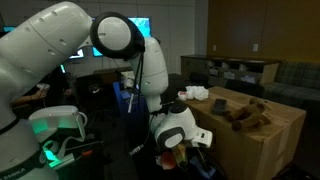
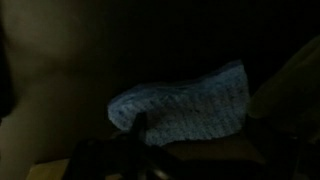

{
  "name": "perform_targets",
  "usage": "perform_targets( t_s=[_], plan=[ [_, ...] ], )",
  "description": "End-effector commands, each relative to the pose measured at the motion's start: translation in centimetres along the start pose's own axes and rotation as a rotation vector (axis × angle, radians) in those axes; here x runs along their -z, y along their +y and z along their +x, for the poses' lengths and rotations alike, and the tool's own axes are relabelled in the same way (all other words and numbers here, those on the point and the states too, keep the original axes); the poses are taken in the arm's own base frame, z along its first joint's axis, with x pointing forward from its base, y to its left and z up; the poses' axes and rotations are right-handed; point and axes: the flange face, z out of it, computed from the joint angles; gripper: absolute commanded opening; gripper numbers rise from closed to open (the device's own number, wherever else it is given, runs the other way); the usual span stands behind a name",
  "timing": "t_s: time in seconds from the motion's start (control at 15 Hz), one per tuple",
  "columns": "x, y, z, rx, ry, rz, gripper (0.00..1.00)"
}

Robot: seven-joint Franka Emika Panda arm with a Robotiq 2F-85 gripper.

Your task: Swap the things on the box with the things on the table

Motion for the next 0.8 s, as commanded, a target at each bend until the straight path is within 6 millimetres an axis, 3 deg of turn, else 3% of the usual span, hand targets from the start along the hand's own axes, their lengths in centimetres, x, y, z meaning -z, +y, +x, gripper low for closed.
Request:
perform_targets(
  t_s=[0.0, 0.4, 0.73],
  plan=[
    [-0.3, 1.4, -2.2, -0.010, -0.072, -0.036, 1.00],
    [2.4, 4.4, -6.1, -0.089, -0.165, -0.109, 1.00],
    [4.5, 4.6, -8.6, -0.128, -0.229, -0.145, 1.00]
  ],
)
